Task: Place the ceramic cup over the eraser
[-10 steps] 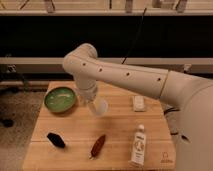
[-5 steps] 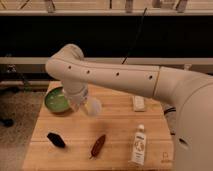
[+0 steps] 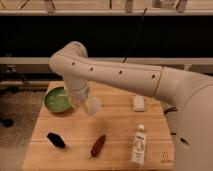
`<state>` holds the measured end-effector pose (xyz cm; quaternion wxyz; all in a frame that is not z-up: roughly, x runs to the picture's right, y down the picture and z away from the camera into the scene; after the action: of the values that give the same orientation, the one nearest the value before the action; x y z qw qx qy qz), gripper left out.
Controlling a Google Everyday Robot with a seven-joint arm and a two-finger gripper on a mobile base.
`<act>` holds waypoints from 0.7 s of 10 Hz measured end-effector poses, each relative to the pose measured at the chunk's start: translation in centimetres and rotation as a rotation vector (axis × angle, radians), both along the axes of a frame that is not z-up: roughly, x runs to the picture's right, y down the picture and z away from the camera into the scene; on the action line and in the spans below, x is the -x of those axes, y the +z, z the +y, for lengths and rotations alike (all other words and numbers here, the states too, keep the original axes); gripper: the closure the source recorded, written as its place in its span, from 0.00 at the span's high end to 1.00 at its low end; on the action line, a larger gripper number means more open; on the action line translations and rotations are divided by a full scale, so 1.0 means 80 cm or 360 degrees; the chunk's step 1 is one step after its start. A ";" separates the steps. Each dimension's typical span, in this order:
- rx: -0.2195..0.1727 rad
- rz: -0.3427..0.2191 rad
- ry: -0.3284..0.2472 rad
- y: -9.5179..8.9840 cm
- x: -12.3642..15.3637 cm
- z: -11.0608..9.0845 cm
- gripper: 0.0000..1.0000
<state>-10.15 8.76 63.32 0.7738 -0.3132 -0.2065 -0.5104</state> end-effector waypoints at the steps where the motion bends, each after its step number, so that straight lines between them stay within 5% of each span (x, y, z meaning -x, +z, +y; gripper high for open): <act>1: 0.0016 -0.0016 0.0015 -0.009 -0.001 0.002 0.01; 7: 0.0109 -0.0215 -0.0035 -0.055 0.056 0.028 0.01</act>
<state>-14.61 11.02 58.91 0.7413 -0.3067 -0.2722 -0.5314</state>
